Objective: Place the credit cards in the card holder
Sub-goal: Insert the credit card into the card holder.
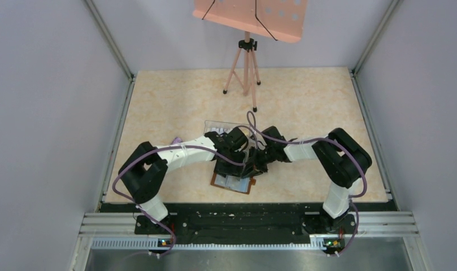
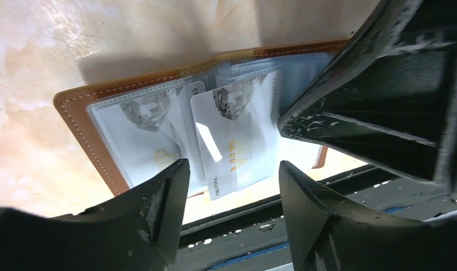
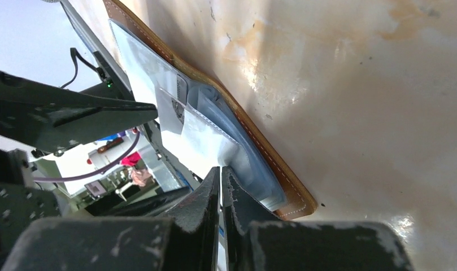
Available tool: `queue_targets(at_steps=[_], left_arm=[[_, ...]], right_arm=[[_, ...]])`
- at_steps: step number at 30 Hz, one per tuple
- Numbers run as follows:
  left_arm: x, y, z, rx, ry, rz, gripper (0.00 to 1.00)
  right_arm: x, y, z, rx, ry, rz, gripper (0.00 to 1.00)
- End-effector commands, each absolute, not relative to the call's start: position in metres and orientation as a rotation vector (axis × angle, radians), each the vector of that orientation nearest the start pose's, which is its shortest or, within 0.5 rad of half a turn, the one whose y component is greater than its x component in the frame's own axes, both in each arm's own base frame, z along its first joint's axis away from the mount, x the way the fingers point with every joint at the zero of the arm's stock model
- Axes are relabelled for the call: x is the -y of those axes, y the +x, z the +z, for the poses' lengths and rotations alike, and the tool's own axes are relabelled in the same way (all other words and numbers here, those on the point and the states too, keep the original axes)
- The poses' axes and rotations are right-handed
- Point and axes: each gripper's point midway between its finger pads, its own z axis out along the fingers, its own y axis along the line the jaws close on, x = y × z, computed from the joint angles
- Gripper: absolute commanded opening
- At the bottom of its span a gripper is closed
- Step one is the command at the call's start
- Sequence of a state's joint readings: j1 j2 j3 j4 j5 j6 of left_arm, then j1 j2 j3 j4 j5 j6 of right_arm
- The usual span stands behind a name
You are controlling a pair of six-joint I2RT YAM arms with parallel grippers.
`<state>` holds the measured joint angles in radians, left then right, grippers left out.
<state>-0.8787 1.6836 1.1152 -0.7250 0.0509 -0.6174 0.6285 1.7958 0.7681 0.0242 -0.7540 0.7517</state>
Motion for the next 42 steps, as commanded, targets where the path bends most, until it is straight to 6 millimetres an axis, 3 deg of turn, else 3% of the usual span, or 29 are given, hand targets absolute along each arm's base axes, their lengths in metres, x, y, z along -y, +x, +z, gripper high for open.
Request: queue_targets(at_steps=[1, 5, 9, 16, 24, 27, 33, 37, 42], left_arm=[[0.279, 0.179, 0.047, -2.902, 0.400, -0.445, 0.62], [0.285, 0.175, 0.039, -2.929, 0.397, -0.485, 0.58], [0.293, 0.177, 0.042, -2.917, 0.399, -0.533, 0.53], [0.308, 0.177, 0.042, -2.937, 0.427, -0.607, 0.49], [0.328, 0.176, 0.057, -2.902, 0.433, -0.759, 0.51], [0.317, 0.182, 0.061, -2.869, 0.402, -0.678, 0.60], [0.277, 0.197, 0.076, -2.783, 0.279, -0.476, 0.79], [0.260, 0.198, 0.073, -2.784, 0.178, -0.548, 0.82], [0.237, 0.195, 0.057, -2.804, 0.016, -0.689, 0.82]], right_arm=[[-0.310, 0.188, 0.032, -2.819, -0.206, 1.358, 0.07], [-0.315, 0.195, 0.063, -2.736, -0.226, 1.396, 0.15], [-0.304, 0.196, 0.072, -2.750, -0.221, 1.289, 0.17], [-0.265, 0.187, 0.050, -2.861, -0.158, 1.039, 0.09], [-0.257, 0.180, 0.035, -2.909, -0.167, 0.994, 0.01], [-0.258, 0.183, 0.038, -2.893, -0.185, 0.988, 0.04], [-0.258, 0.186, 0.046, -2.861, -0.212, 0.990, 0.14], [-0.254, 0.183, 0.041, -2.873, -0.207, 0.970, 0.19], [-0.248, 0.177, 0.030, -2.900, -0.206, 0.952, 0.17]])
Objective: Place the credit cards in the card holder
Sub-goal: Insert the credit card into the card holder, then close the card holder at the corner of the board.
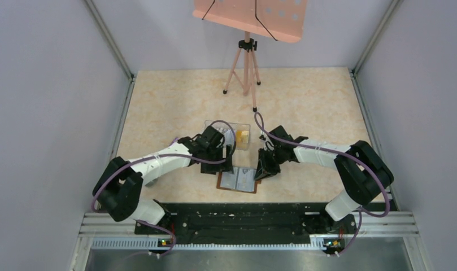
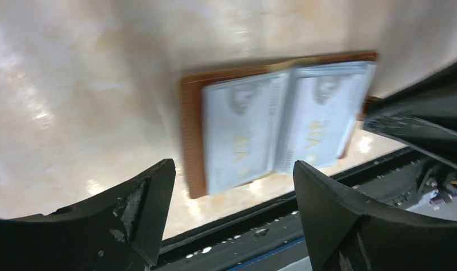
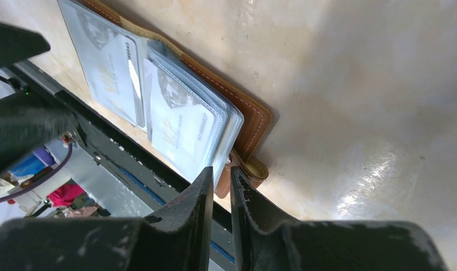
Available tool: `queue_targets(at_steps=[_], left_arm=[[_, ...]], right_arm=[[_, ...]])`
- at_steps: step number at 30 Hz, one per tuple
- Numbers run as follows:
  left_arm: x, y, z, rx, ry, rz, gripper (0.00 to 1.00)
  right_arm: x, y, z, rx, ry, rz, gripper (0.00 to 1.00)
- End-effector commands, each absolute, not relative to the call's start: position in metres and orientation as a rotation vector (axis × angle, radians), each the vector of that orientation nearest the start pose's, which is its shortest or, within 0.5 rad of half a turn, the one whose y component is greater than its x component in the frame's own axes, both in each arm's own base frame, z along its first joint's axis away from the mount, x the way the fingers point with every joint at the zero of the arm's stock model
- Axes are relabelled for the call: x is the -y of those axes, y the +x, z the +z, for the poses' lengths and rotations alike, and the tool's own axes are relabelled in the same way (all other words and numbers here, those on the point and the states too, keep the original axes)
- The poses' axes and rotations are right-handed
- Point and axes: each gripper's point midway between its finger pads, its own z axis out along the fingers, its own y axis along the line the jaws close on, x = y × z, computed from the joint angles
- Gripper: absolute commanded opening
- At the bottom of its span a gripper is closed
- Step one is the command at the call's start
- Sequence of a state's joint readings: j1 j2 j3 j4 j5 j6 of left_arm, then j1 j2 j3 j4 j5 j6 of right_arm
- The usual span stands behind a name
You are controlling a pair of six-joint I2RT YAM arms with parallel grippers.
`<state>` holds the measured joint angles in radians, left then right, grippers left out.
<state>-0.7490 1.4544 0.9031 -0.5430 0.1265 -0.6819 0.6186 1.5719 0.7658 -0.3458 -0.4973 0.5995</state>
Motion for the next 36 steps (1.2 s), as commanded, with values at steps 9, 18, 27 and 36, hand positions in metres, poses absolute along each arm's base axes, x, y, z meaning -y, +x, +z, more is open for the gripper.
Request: queue_targets(at_steps=[9, 18, 27, 36], left_arm=[[0.248, 0.189, 0.054, -2.756, -0.066, -1.048, 0.80], [0.270, 0.190, 0.076, -2.693, -0.010, -1.247, 0.56], [0.280, 0.191, 0.086, -2.691, 0.073, -1.287, 0.33], [0.282, 0.189, 0.075, -2.811, 0.210, -1.033, 0.11]], right_arm=[[-0.242, 0.169, 0.012, -2.960, -0.206, 0.919, 0.02], [-0.240, 0.165, 0.003, -2.987, -0.204, 0.905, 0.00], [-0.244, 0.167, 0.004, -2.979, -0.211, 0.932, 0.00], [-0.254, 0.180, 0.024, -2.904, -0.237, 0.980, 0.07]])
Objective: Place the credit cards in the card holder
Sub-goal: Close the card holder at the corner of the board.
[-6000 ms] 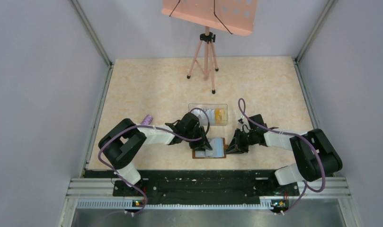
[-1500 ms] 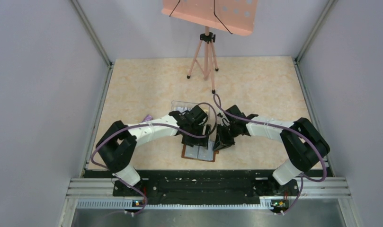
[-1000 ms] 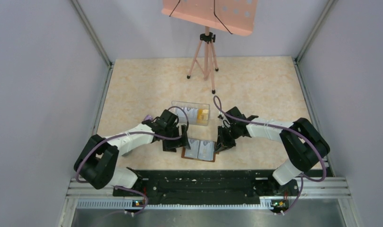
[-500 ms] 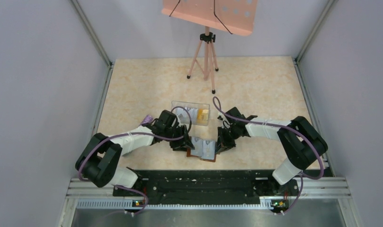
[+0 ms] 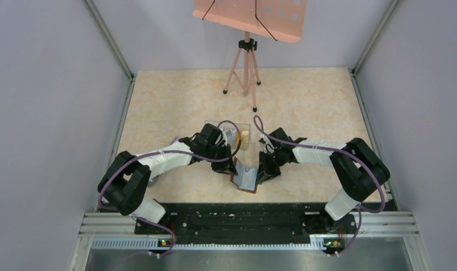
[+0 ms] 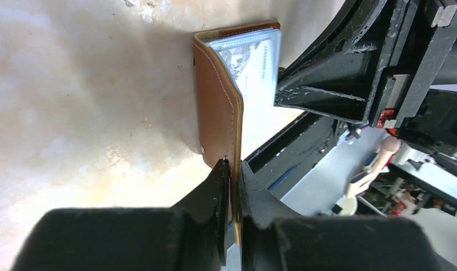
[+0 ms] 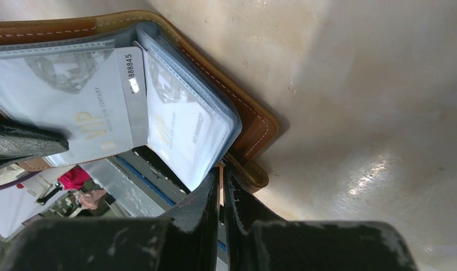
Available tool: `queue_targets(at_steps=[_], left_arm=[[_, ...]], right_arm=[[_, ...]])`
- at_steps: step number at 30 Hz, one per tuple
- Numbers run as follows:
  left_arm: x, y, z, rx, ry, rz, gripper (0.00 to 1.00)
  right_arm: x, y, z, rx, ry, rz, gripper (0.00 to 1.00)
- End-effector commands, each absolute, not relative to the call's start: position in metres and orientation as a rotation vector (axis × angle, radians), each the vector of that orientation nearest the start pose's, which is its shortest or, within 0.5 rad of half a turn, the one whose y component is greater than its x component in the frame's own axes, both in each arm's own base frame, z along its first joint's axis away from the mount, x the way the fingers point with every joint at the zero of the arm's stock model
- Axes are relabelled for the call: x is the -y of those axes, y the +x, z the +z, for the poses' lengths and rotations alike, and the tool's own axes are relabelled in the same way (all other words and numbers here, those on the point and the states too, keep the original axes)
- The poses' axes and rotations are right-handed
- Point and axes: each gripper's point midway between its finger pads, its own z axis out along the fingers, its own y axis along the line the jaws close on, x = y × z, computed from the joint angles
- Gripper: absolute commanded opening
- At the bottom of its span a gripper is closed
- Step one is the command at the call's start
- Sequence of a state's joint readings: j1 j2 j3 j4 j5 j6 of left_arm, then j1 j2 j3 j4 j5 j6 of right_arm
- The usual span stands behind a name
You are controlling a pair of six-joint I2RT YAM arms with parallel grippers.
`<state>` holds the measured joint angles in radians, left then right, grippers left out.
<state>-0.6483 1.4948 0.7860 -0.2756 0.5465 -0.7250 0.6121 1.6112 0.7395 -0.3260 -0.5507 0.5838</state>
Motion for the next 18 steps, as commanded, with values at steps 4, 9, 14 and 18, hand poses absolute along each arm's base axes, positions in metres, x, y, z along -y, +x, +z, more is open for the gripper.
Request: queue_targets(at_steps=[4, 9, 14, 18], left_arm=[[0.276, 0.195, 0.080, -2.816, 0.208, -0.936, 0.01], [0.270, 0.196, 0.082, -2.850, 0.248, -0.841, 0.00], [0.263, 0.197, 0.083, -2.881, 0.298, -0.733, 0.00], [0.263, 0.197, 0.079, -2.896, 0.320, -0.707, 0.00]], right_arm=[[-0.257, 0.189, 0.039, -2.849, -0.247, 0.996, 0.11], [-0.252, 0.202, 0.051, -2.800, -0.246, 0.967, 0.29], [-0.249, 0.209, 0.049, -2.793, -0.274, 0.944, 0.36], [-0.254, 0.212, 0.046, -2.776, -0.321, 0.969, 0.38]])
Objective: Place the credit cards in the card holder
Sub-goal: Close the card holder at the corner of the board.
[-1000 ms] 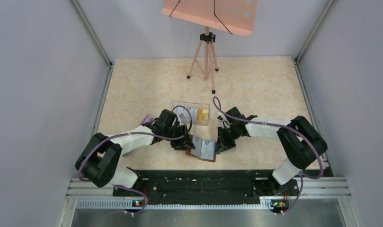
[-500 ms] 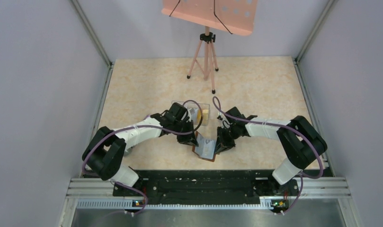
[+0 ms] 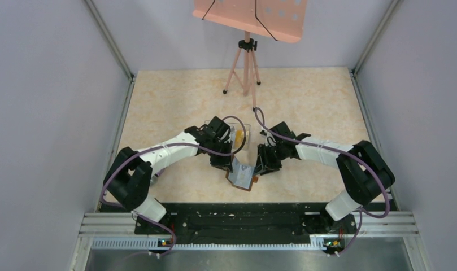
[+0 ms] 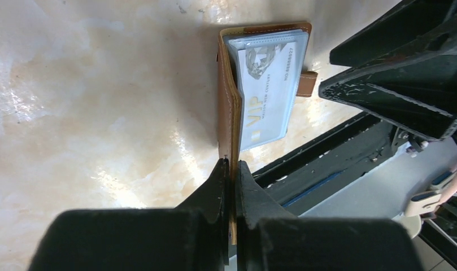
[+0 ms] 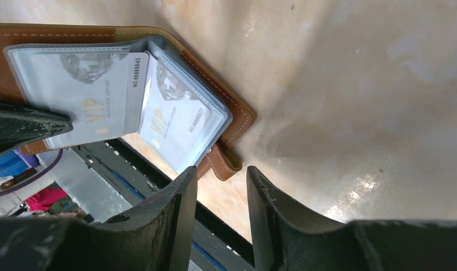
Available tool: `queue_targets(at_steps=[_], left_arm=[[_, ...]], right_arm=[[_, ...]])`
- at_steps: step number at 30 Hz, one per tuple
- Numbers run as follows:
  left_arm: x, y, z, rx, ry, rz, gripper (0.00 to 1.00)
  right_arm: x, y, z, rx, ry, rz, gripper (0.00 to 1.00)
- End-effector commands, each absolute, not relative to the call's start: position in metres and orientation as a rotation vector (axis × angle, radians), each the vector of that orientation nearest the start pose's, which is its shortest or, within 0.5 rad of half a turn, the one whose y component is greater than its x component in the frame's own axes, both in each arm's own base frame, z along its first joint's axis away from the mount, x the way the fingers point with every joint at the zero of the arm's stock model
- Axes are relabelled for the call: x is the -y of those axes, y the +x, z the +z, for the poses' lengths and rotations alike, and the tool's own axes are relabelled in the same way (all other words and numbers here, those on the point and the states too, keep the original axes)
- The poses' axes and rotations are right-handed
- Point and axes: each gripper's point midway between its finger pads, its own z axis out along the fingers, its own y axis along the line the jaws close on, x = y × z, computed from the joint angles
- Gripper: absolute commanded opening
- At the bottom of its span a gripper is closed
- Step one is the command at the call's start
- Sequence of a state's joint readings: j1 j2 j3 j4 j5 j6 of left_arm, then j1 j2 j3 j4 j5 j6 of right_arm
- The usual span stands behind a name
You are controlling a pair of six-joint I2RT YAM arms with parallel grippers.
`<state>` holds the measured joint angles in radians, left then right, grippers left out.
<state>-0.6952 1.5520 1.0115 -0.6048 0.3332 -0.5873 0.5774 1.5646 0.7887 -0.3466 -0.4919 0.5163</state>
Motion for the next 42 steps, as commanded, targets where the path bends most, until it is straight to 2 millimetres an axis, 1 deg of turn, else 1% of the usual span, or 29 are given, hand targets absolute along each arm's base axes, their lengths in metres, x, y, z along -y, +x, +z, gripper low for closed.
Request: queue_targets(at_steps=[1, 8, 11, 14, 19, 25, 32, 35, 38, 42], left_arm=[[0.263, 0.196, 0.078, -2.899, 0.322, -0.707, 0.00], [0.263, 0.194, 0.071, -2.916, 0.324, -0.700, 0.00], [0.264, 0.193, 0.068, -2.924, 0.322, -0.702, 0.00], [0.263, 0.192, 0.065, -2.932, 0.314, -0.702, 0.00], [0.262, 0.192, 0.062, -2.940, 0.279, -0.684, 0.00], [0.254, 0.195, 0.058, -2.953, 0.218, -0.607, 0.00], [0.242, 0.201, 0.060, -2.959, 0.192, -0.472, 0.00], [0.237, 0.204, 0.062, -2.955, 0.190, -0.419, 0.00], [0.231, 0.205, 0.063, -2.953, 0.180, -0.371, 0.00], [0.225, 0.208, 0.064, -2.941, 0.183, -0.285, 0.00]], right_arm=[[-0.255, 0.211, 0.043, -2.777, -0.329, 0.982, 0.38], [-0.273, 0.199, 0.037, -2.748, -0.386, 1.199, 0.38], [-0.278, 0.192, 0.035, -2.753, -0.406, 1.279, 0.36], [-0.278, 0.186, 0.032, -2.767, -0.420, 1.320, 0.33], [-0.271, 0.171, 0.024, -2.829, -0.419, 1.337, 0.27], [-0.267, 0.154, 0.026, -2.838, -0.454, 1.396, 0.21], [-0.258, 0.146, 0.018, -2.887, -0.467, 1.356, 0.14], [-0.256, 0.145, 0.019, -2.906, -0.474, 1.330, 0.12], [-0.253, 0.145, 0.021, -2.924, -0.486, 1.304, 0.12], [-0.255, 0.142, 0.025, -2.920, -0.495, 1.346, 0.12]])
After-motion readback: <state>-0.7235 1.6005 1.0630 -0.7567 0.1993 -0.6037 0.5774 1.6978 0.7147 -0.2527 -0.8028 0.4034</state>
